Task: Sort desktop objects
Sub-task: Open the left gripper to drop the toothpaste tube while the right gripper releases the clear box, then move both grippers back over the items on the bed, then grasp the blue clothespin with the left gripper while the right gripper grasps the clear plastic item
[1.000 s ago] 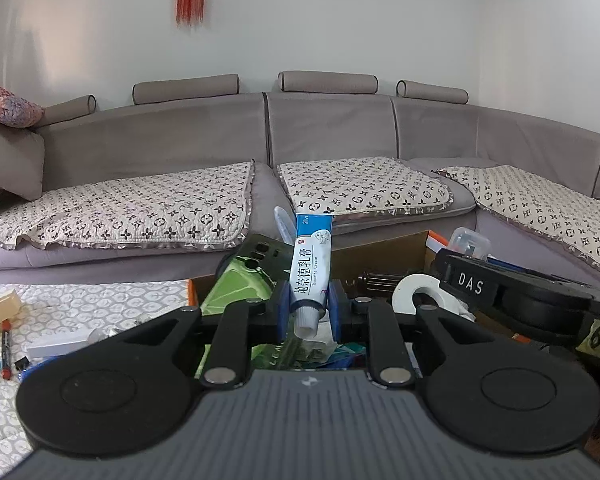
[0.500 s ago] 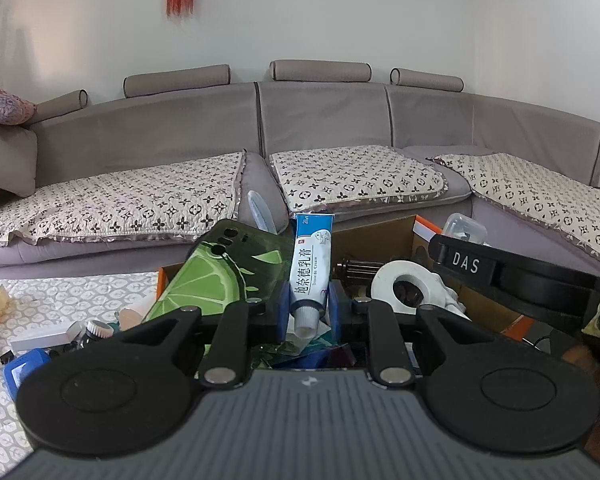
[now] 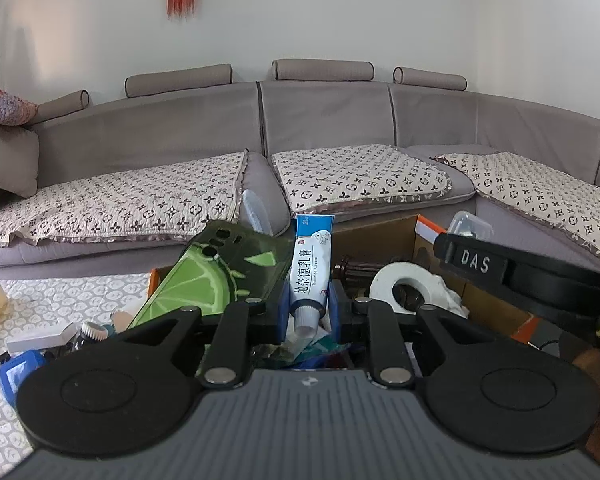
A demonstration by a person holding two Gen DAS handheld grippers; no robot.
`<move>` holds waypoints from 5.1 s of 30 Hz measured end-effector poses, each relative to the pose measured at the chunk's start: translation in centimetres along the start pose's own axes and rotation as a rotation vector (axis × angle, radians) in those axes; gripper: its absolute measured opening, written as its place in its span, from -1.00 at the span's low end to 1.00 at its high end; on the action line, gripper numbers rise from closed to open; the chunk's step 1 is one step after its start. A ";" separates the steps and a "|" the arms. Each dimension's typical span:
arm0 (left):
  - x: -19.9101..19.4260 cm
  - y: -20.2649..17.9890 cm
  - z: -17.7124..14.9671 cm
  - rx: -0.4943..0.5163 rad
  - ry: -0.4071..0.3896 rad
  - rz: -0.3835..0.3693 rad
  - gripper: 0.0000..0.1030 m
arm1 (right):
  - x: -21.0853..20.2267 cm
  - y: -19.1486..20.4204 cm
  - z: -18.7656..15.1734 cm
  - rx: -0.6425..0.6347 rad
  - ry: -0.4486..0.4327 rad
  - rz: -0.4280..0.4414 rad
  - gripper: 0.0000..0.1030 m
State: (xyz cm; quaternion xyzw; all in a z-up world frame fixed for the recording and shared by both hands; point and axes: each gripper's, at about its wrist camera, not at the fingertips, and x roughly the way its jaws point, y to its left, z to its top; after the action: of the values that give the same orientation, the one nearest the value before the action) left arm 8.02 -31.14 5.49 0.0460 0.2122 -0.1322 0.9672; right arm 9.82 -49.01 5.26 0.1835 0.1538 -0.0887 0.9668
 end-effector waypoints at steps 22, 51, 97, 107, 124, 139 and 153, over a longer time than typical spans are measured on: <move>2.4 0.2 0.8 -0.036 0.001 -0.065 -0.16 | 3.6 -0.9 0.5 0.050 -0.003 -0.018 0.47; -2.3 3.5 1.4 -0.091 -0.084 -0.005 1.00 | -0.9 2.0 1.3 0.052 -0.117 -0.055 1.00; -6.9 27.8 -8.1 -0.211 -0.019 0.472 1.00 | -4.3 25.0 -13.7 -0.537 0.078 0.300 1.00; -5.2 29.7 -9.6 -0.163 -0.004 0.392 1.00 | -2.7 25.5 -15.2 -0.554 0.151 0.266 0.99; 0.1 31.5 -9.7 -0.031 0.142 0.178 0.61 | 0.0 25.2 -16.4 -0.566 0.292 0.239 0.56; -0.2 32.1 -10.0 -0.077 0.200 0.101 -0.43 | 1.7 25.5 -16.1 -0.587 0.336 0.258 -0.16; -0.4 30.8 -9.6 -0.053 0.192 0.117 -0.45 | 0.4 24.8 -14.8 -0.587 0.330 0.307 -0.47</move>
State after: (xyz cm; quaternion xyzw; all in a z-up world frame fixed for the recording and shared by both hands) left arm 12.33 -0.07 -2.04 0.0451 0.3044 -0.0649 0.9493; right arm 11.94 -20.63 0.16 -0.0690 0.2970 0.1363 0.9426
